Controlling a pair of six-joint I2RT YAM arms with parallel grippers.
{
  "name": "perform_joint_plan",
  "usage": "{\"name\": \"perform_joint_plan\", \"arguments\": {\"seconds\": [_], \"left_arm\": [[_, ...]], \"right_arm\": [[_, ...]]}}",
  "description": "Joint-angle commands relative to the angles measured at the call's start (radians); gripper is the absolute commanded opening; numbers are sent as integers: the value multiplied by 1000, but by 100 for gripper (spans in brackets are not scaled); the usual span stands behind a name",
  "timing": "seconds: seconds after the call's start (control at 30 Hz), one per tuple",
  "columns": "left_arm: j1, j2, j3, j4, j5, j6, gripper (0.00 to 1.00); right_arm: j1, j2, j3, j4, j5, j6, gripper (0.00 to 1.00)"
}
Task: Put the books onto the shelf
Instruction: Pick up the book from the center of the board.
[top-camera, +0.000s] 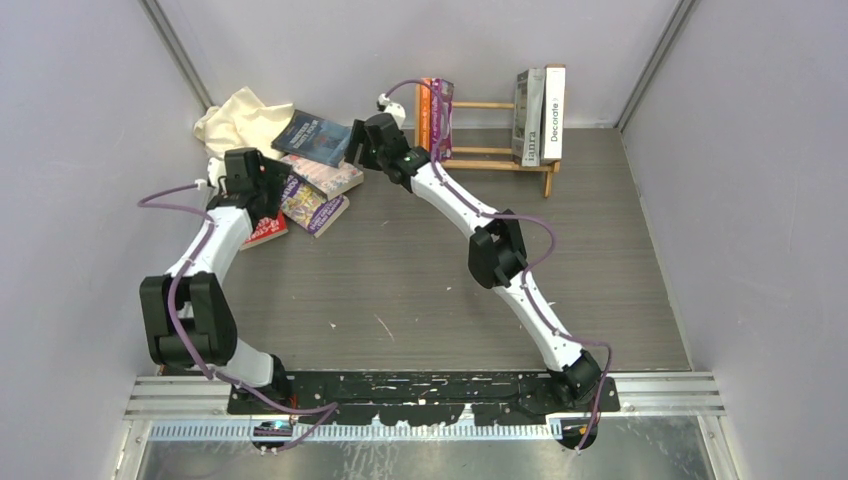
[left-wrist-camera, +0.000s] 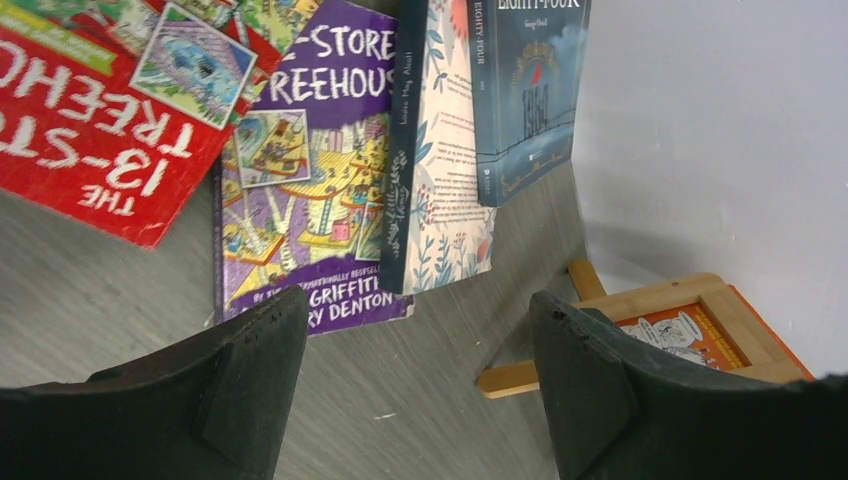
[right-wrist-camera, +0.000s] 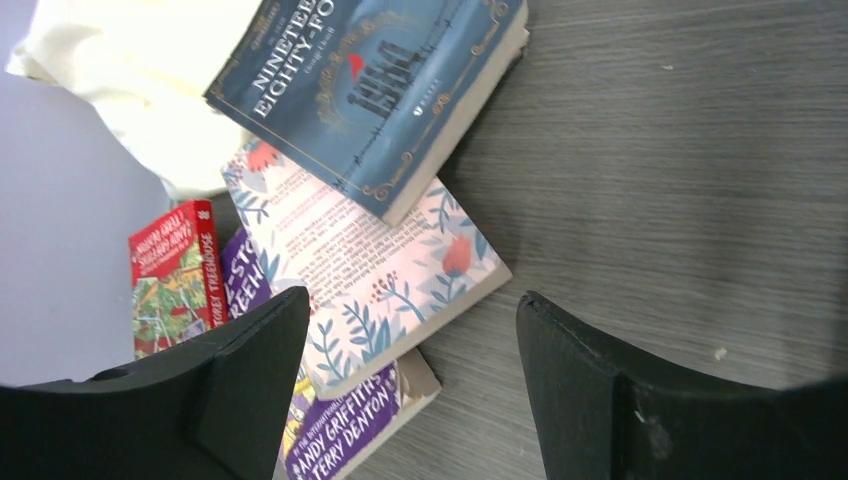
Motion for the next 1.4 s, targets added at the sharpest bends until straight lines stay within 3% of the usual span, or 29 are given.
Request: {"name": "perform_joint_plan", "arguments": {"seconds": [0.0,0.3,0.77,0.93,1.1,1.37], "left_arm": [[8,48,80,94,49,10,81],[35,234,134,168,167,-4,81],[36,400,187,334,224,-70,79],[32,366,255,292,218,-33,79],[7,432,400,249,271,-39,79],[-27,494,464,237,283,-60,79]], "right_arm": [[-14,29,78,108,-33,44,81],[-26,9,-20,160,-64,26,81],[-26,-26,-78,167,-107,1,81],[-27,-58,-110,153,-85,-13,82],[-29,-115,-167,171,-66,-9,82],[-39,-195,-220,157,-39,-24,82]]}}
